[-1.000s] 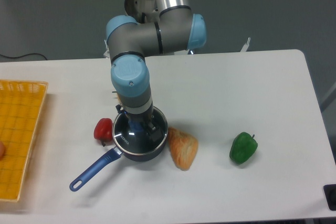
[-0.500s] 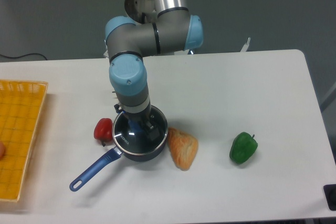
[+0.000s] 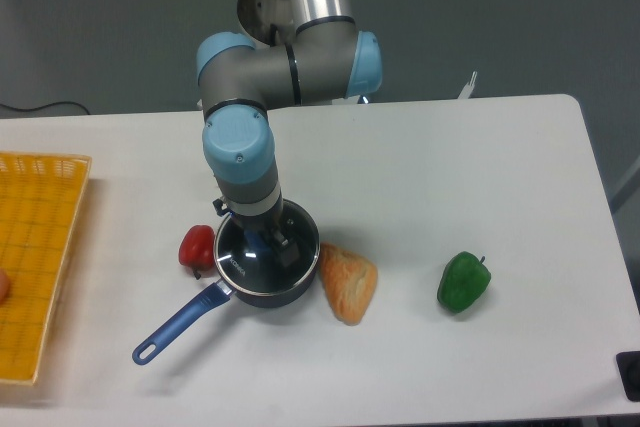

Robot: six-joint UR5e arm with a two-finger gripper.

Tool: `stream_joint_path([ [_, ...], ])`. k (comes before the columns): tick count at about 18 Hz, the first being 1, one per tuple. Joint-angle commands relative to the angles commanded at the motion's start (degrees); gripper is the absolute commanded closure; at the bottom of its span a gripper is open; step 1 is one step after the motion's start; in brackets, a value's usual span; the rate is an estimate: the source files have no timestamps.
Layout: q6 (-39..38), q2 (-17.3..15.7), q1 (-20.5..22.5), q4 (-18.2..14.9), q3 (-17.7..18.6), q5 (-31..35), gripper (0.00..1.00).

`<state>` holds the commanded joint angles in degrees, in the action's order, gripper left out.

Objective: Open the lid
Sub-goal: 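Close the gripper around the blue knob of the glass lid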

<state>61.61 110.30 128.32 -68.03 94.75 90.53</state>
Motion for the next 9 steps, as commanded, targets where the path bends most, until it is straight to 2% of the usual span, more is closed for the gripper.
stream_joint_path([
  [7,-0.3,0.0,0.0,-0.1,-0.1,0.0,0.22],
  [9,-0.3,0.0,0.0,-0.2,-0.1,0.0,0.23],
])
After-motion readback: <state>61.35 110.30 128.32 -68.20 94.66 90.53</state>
